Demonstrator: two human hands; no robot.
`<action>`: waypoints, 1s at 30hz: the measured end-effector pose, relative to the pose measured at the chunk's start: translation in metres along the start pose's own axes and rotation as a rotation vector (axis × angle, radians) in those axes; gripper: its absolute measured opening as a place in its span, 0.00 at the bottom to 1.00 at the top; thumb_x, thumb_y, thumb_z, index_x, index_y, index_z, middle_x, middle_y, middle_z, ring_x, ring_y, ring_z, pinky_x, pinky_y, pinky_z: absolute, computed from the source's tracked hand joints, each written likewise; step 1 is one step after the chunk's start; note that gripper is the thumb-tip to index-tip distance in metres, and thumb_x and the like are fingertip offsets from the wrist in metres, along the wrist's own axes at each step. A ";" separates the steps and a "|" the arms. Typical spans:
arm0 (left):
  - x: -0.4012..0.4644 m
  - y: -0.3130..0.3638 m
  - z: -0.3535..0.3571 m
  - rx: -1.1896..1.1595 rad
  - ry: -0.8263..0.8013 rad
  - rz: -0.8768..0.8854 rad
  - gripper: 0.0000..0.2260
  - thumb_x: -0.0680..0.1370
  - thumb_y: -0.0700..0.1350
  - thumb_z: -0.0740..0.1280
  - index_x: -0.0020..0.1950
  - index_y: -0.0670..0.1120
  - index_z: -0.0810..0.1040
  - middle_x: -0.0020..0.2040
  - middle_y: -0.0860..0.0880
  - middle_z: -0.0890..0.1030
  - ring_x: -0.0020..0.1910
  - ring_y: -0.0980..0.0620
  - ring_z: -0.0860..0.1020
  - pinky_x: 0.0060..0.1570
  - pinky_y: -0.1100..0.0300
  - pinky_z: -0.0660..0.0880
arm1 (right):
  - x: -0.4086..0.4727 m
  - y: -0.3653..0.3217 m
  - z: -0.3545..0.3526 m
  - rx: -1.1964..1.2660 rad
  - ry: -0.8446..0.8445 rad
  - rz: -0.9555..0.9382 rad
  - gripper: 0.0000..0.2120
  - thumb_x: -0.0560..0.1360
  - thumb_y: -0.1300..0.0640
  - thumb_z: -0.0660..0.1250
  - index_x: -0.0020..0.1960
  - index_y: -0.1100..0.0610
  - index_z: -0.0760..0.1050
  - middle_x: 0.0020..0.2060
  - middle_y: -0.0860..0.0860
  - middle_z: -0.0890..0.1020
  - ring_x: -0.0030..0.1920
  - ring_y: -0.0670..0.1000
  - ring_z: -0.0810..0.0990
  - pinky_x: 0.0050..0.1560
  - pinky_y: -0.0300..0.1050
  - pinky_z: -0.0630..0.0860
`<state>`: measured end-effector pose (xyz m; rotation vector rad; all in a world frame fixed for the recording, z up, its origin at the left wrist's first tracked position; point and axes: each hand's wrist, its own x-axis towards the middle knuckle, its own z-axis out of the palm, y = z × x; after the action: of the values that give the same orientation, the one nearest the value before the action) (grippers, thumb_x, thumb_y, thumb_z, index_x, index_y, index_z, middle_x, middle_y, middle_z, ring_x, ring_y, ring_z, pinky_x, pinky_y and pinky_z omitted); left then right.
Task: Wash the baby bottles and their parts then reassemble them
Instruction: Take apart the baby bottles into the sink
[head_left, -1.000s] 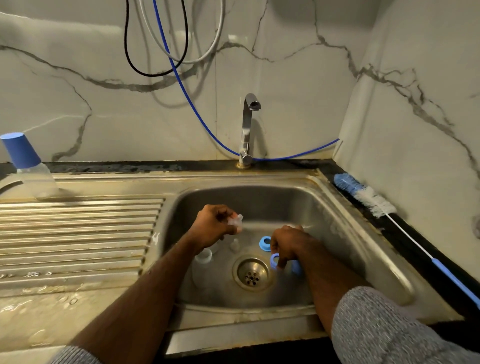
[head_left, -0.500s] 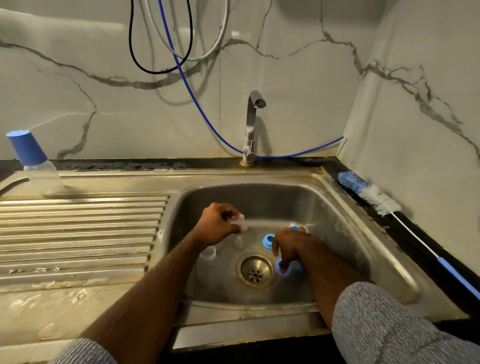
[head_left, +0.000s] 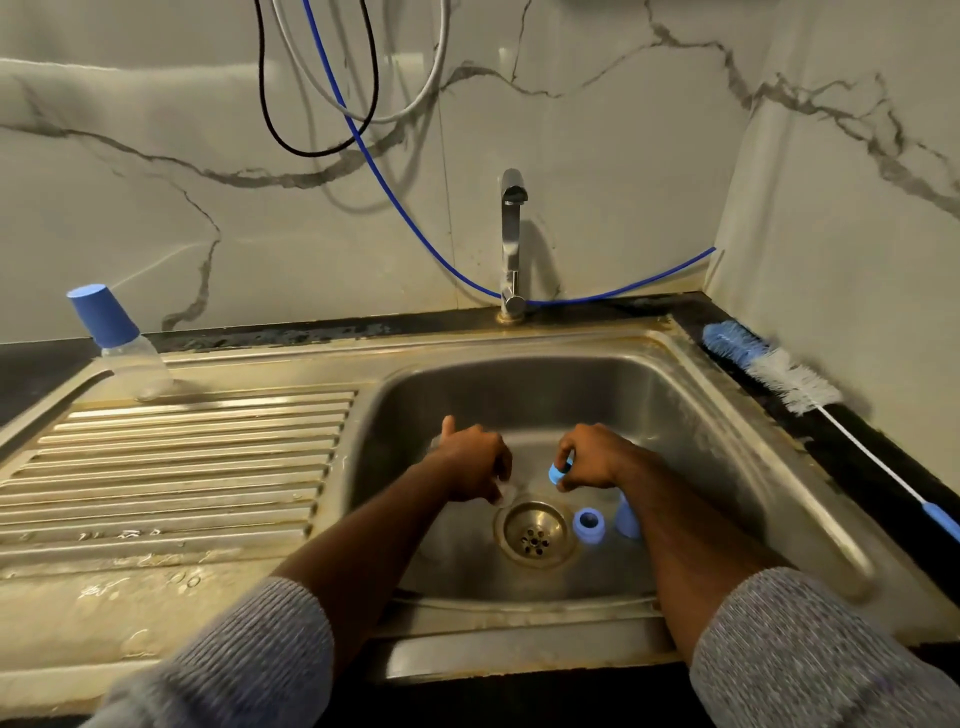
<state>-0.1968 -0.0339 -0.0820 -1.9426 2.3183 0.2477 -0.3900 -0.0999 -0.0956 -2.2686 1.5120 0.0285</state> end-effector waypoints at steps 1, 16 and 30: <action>0.004 0.003 0.002 0.033 -0.040 0.008 0.13 0.75 0.50 0.75 0.59 0.54 0.80 0.59 0.54 0.81 0.69 0.49 0.70 0.74 0.34 0.48 | 0.001 0.002 0.000 0.018 -0.004 -0.003 0.12 0.68 0.52 0.81 0.50 0.50 0.83 0.51 0.49 0.85 0.48 0.49 0.82 0.54 0.49 0.81; 0.017 0.013 0.026 0.390 -0.230 0.074 0.15 0.73 0.50 0.77 0.59 0.53 0.81 0.62 0.49 0.80 0.71 0.47 0.69 0.74 0.33 0.48 | 0.005 -0.001 0.002 0.131 -0.070 -0.046 0.18 0.70 0.55 0.80 0.58 0.55 0.82 0.54 0.52 0.83 0.49 0.49 0.79 0.47 0.41 0.74; 0.007 -0.009 0.000 0.038 0.148 -0.004 0.09 0.78 0.56 0.68 0.54 0.55 0.82 0.53 0.53 0.82 0.63 0.49 0.73 0.66 0.43 0.62 | 0.004 -0.009 -0.005 0.170 0.079 -0.097 0.11 0.70 0.55 0.79 0.51 0.53 0.84 0.49 0.53 0.83 0.46 0.50 0.82 0.49 0.45 0.79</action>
<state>-0.1895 -0.0423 -0.0841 -2.0113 2.3894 0.0610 -0.3813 -0.1022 -0.0889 -2.2255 1.3845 -0.2124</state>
